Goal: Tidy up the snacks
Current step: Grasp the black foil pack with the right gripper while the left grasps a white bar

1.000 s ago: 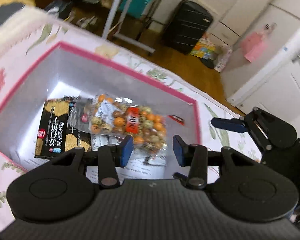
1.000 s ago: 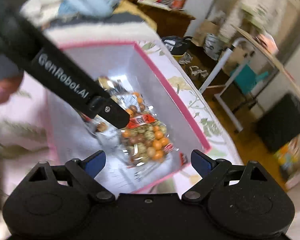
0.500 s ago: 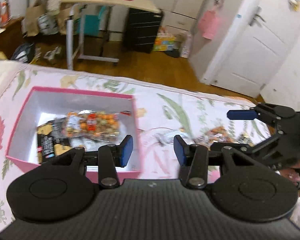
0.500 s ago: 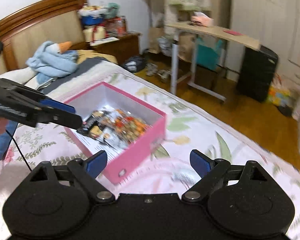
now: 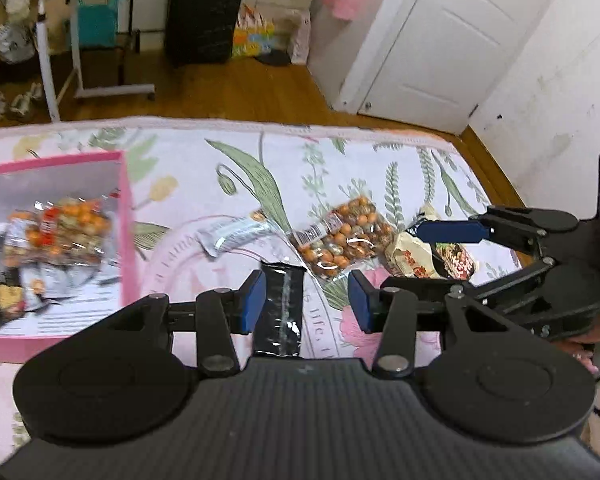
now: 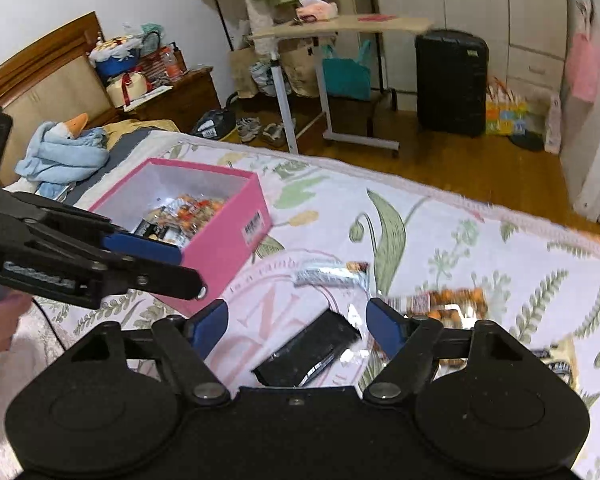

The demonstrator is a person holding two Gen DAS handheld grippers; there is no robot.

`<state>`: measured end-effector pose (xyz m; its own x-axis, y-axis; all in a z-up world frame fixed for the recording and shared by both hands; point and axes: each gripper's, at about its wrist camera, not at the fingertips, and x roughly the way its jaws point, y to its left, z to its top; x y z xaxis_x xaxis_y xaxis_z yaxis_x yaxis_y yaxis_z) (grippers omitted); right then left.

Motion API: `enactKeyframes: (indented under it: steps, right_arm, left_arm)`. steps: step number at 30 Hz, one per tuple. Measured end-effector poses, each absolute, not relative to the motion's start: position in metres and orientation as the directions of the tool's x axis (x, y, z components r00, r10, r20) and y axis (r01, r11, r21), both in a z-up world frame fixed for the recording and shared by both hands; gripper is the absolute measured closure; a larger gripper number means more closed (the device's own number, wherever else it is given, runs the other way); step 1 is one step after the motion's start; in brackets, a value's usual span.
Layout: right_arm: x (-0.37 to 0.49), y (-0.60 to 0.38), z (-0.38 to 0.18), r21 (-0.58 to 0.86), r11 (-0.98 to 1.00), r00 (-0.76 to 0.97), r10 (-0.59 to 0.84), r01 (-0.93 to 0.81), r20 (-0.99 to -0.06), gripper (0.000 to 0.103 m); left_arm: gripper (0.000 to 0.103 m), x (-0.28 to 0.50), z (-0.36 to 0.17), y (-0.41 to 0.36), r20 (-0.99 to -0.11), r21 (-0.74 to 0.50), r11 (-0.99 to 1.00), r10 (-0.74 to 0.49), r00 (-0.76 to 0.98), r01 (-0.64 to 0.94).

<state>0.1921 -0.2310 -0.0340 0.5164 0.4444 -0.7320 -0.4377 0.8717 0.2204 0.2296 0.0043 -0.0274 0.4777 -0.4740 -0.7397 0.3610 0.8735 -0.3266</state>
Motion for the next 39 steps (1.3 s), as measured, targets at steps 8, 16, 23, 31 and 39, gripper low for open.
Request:
enactKeyframes:
  steps: [8, 16, 23, 31, 39]
  right_arm:
    - [0.205, -0.215, -0.104, 0.220, 0.875, 0.452, 0.421, -0.432, -0.787, 0.026]
    - [0.237, -0.193, -0.171, 0.335, 0.916, 0.328, 0.394, -0.221, -0.859, 0.025]
    - [0.241, -0.165, -0.191, 0.225, 0.955, 0.406, 0.286, -0.192, -0.868, 0.010]
    - [0.218, -0.126, -0.197, -0.058, 0.928, 0.520, 0.154, -0.369, -0.840, 0.011]
    - [0.216, -0.168, -0.187, 0.035, 0.944, 0.449, 0.190, -0.329, -0.873, 0.040]
  left_arm:
    - [0.060, 0.267, -0.081, -0.024, -0.787, -0.260, 0.897, -0.411, 0.461, 0.356]
    - [0.059, 0.332, -0.128, -0.055, -0.816, -0.041, 0.900, -0.281, 0.505, 0.434]
    - [0.059, 0.357, -0.158, -0.062, -0.809, -0.046, 0.915, -0.269, 0.522, 0.400]
    - [0.059, 0.372, -0.174, -0.055, -0.825, -0.075, 0.904, -0.294, 0.483, 0.421]
    - [0.059, 0.368, -0.180, -0.050, -0.831, -0.089, 0.881, -0.323, 0.454, 0.464]
